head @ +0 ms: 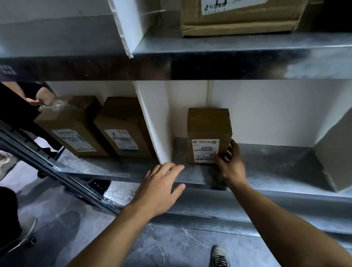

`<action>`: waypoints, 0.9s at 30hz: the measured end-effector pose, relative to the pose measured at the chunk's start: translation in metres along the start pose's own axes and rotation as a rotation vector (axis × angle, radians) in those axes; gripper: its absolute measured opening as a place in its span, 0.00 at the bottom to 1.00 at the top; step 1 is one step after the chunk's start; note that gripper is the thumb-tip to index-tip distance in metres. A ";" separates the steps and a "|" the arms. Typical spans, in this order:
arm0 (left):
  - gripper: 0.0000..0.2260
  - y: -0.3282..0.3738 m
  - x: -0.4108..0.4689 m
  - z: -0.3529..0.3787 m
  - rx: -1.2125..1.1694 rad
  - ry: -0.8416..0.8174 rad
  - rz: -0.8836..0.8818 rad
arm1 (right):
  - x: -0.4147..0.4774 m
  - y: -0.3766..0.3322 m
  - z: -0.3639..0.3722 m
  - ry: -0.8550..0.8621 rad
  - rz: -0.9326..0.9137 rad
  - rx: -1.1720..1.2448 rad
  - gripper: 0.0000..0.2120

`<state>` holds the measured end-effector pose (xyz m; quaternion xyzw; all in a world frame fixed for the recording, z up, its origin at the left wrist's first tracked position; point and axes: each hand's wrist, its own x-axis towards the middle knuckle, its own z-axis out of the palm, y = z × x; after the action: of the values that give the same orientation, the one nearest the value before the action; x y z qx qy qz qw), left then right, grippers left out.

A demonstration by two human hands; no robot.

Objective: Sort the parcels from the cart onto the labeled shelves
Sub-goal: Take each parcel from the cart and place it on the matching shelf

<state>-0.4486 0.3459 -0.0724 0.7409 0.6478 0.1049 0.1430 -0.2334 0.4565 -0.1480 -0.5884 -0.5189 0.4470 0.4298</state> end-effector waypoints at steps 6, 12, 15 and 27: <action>0.23 0.001 -0.006 0.007 -0.030 -0.018 0.060 | -0.016 -0.003 -0.011 0.040 0.016 -0.203 0.33; 0.23 0.023 0.001 0.034 -0.035 -0.089 0.176 | -0.076 0.014 -0.056 0.071 -0.086 -0.540 0.22; 0.23 0.047 0.006 0.050 0.017 -0.125 0.234 | -0.102 0.027 -0.086 0.111 -0.184 -0.791 0.18; 0.21 0.217 0.012 0.103 0.181 -0.118 0.610 | -0.218 0.051 -0.245 0.268 -0.040 -1.237 0.21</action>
<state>-0.2106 0.3238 -0.0937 0.9154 0.3931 0.0417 0.0760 0.0027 0.2245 -0.1232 -0.7690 -0.6339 -0.0211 0.0799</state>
